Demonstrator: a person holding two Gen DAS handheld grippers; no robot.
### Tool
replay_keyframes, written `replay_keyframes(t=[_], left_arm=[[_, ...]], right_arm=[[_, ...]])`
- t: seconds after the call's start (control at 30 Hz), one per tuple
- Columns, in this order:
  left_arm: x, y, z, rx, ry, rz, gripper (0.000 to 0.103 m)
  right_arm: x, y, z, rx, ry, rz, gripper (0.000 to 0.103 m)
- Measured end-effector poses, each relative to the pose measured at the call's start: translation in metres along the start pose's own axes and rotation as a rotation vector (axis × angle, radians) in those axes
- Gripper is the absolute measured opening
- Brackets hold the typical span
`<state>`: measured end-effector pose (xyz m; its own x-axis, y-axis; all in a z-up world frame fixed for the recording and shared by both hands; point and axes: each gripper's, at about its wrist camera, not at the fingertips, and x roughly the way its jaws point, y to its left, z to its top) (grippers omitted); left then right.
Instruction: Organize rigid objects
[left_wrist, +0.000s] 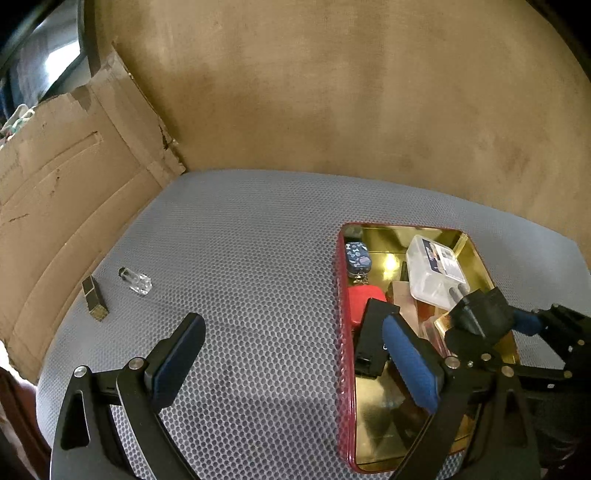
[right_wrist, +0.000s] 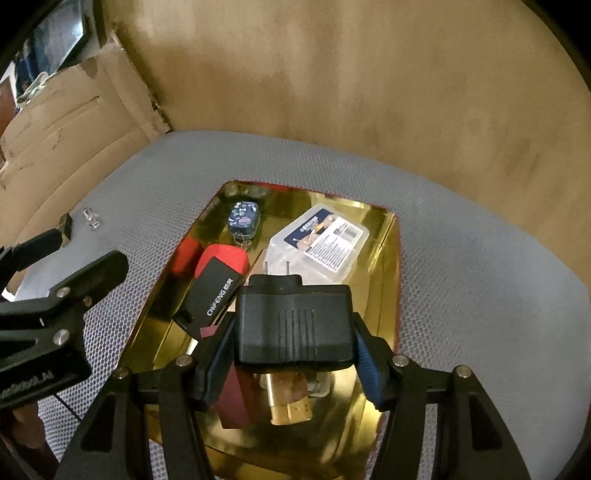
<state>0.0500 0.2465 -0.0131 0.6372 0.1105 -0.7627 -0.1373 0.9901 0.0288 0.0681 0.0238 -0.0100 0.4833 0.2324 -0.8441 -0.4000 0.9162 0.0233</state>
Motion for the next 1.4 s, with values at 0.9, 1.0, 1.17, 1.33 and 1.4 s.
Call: replay_keyframes(t=[0.9,1.0,1.17,1.33,1.4], left_arm=[[-0.006,-0.002,0.002,-0.011,-0.011,0.008,0.095],[-0.010,-0.006,0.002,-0.003,-0.018,0.004,0.095],[-0.015,-0.013,0.001,0.006,-0.019,-0.003,0.095],[-0.018,-0.019,0.001,0.011,-0.023,-0.003,0.095],[-0.019,-0.021,0.000,0.016,-0.023,-0.010,0.095]], right_arm=[[-0.037,0.011,-0.020,-0.003,-0.034,-0.019,0.069],[-0.045,0.010,-0.026,0.021,-0.028,-0.055,0.069],[-0.055,0.004,-0.034,0.038,-0.014,-0.098,0.070],[-0.058,0.000,-0.037,0.061,0.001,-0.087,0.070],[-0.058,0.001,-0.039,0.060,0.005,-0.091,0.070]])
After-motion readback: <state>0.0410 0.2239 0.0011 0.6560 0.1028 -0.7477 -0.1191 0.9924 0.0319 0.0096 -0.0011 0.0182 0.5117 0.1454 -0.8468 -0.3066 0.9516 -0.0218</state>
